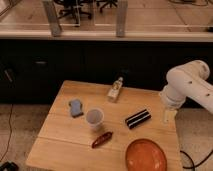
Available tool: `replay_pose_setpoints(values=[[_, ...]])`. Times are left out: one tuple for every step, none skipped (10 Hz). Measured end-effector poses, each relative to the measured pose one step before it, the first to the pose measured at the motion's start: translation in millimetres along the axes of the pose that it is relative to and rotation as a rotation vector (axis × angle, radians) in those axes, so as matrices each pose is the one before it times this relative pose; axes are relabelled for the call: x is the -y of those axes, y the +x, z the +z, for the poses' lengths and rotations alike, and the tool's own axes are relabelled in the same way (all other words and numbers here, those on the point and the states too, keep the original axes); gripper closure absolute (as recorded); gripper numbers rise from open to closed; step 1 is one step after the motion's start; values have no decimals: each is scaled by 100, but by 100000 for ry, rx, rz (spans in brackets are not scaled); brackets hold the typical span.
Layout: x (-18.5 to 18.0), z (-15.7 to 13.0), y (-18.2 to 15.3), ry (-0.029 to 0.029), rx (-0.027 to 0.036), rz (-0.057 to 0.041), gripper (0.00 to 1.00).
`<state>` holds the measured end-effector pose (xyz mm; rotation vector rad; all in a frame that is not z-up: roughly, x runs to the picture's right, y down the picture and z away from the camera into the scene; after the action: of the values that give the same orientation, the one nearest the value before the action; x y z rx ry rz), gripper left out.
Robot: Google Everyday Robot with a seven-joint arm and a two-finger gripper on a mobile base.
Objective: Push the eraser across the table
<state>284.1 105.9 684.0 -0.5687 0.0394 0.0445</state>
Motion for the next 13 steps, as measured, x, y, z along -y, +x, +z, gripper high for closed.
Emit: replay_pose_setpoints(values=[[-2,1,2,-3,-4,3,20],[1,-3,-1,3,0,-2,20],[20,29,-4,10,10,-12,20],[173,372,-43,-98,-60,-237,20],[455,776,-514,-272,442,-379,20],[242,279,-353,-42,175,-487,20],[42,87,57,-21,-101,162,20],[59,215,180,-8,-396,128,20],[191,397,-276,-462,170,-69,20],[251,576,-542,-602,270,-361,20],[107,407,-167,-319,-27,1,20],[135,226,77,-114,-207,144,20],[121,225,73,-226,31,349,20]])
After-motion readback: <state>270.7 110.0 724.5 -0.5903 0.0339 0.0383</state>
